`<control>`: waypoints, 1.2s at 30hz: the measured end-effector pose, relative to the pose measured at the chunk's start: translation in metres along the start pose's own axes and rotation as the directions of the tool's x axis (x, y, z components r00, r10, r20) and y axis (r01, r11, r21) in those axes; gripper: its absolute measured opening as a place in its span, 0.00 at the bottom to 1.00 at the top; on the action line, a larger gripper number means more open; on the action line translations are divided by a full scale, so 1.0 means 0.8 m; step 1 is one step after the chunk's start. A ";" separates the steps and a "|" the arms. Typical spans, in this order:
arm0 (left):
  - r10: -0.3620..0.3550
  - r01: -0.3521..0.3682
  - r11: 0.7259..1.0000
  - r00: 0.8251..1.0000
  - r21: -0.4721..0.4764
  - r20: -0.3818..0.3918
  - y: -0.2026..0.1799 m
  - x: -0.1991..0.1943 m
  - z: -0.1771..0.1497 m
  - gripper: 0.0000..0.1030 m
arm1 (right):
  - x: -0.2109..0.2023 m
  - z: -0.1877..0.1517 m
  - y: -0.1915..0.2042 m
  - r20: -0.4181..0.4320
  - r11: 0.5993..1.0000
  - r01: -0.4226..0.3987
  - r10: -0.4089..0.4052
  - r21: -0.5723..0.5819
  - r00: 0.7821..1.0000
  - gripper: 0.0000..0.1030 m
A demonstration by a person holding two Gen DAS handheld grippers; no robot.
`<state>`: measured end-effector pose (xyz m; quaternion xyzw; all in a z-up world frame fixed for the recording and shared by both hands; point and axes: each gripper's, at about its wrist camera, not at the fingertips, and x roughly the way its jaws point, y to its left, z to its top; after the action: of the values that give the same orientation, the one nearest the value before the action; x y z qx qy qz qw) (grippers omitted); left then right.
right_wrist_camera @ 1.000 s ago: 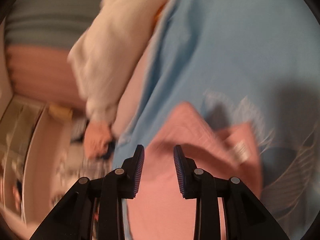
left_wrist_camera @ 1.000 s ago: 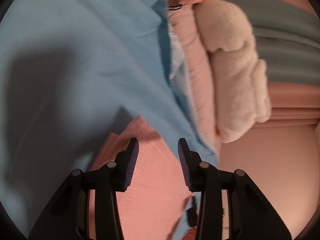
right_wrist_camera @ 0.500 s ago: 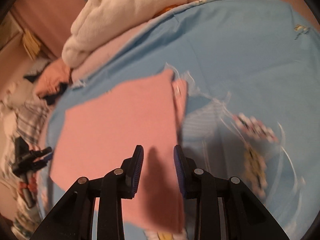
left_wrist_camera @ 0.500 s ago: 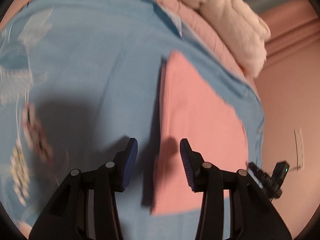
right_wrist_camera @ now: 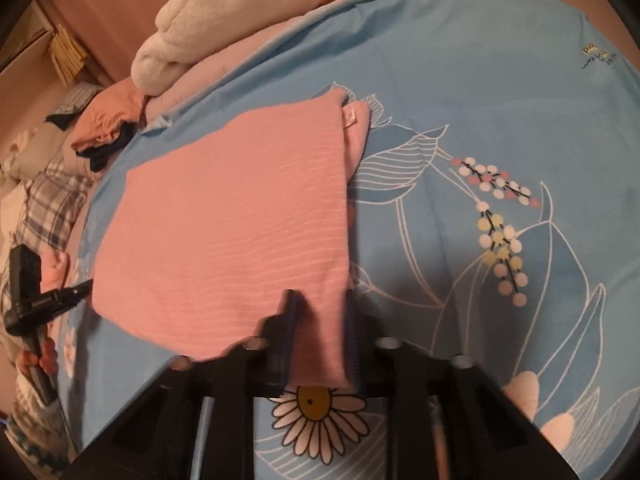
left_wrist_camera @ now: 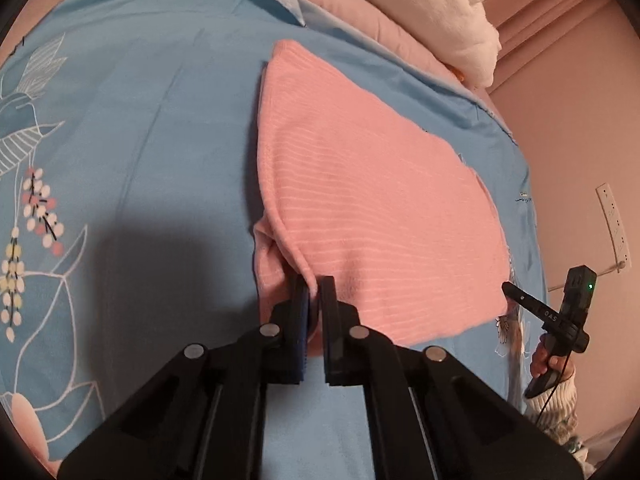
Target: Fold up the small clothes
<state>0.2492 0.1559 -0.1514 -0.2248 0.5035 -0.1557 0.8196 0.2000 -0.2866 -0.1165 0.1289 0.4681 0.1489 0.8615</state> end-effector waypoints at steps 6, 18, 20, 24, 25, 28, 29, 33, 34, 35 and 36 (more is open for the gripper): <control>-0.057 0.057 0.998 0.998 0.002 0.004 0.008 -0.014 -0.005 0.02 | -0.031 -0.015 -0.005 0.037 0.998 -0.063 0.062 0.027 0.997 0.05; -0.038 0.040 0.999 0.998 -0.029 0.055 0.025 -0.037 -0.005 0.69 | -0.035 0.000 0.011 0.088 0.979 0.203 -0.199 -0.032 0.976 0.25; -0.049 0.053 0.997 0.996 -0.050 0.068 0.025 -0.030 0.005 0.69 | -0.034 0.004 0.030 0.123 0.983 0.163 -0.151 -0.089 0.981 0.25; -0.055 0.058 0.996 0.998 -0.064 0.043 0.021 0.001 0.019 0.68 | 0.014 0.012 0.069 0.078 0.974 0.102 -0.088 -0.201 0.993 0.25; -0.049 0.051 0.997 0.998 -0.063 0.030 0.021 0.011 0.021 0.68 | 0.028 0.012 0.070 0.054 0.972 0.101 -0.092 -0.212 0.994 0.25; -0.054 0.055 0.997 0.998 -0.050 0.023 0.018 0.017 0.026 0.68 | 0.057 0.011 0.073 -0.014 0.959 0.138 -0.146 -0.247 0.989 0.25; -0.071 0.072 0.996 0.997 -0.047 0.022 0.019 0.017 0.032 0.68 | 0.053 0.015 0.077 -0.019 0.956 0.148 -0.158 -0.254 0.987 0.25; -0.104 0.105 0.991 0.994 -0.079 0.025 0.024 0.035 0.061 0.68 | 0.039 0.042 0.113 0.030 0.948 0.088 -0.083 -0.306 0.996 0.25; -0.112 0.114 0.990 0.993 -0.086 0.028 0.023 0.041 0.069 0.68 | 0.043 0.050 0.124 0.036 0.948 0.064 -0.055 -0.313 0.998 0.25; -0.121 0.124 0.988 0.992 -0.092 0.031 0.022 0.048 0.077 0.67 | 0.051 0.060 0.136 0.038 0.947 0.036 -0.025 -0.318 0.999 0.25; -0.131 0.134 0.986 0.991 -0.103 0.034 0.021 0.054 0.085 0.65 | 0.068 0.074 0.151 0.032 0.947 0.007 0.004 -0.322 0.999 0.25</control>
<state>0.3298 0.1640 -0.1659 -0.3026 0.4840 -0.1799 0.8011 0.2620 -0.1599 -0.0831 -0.0115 0.4237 0.2205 0.8785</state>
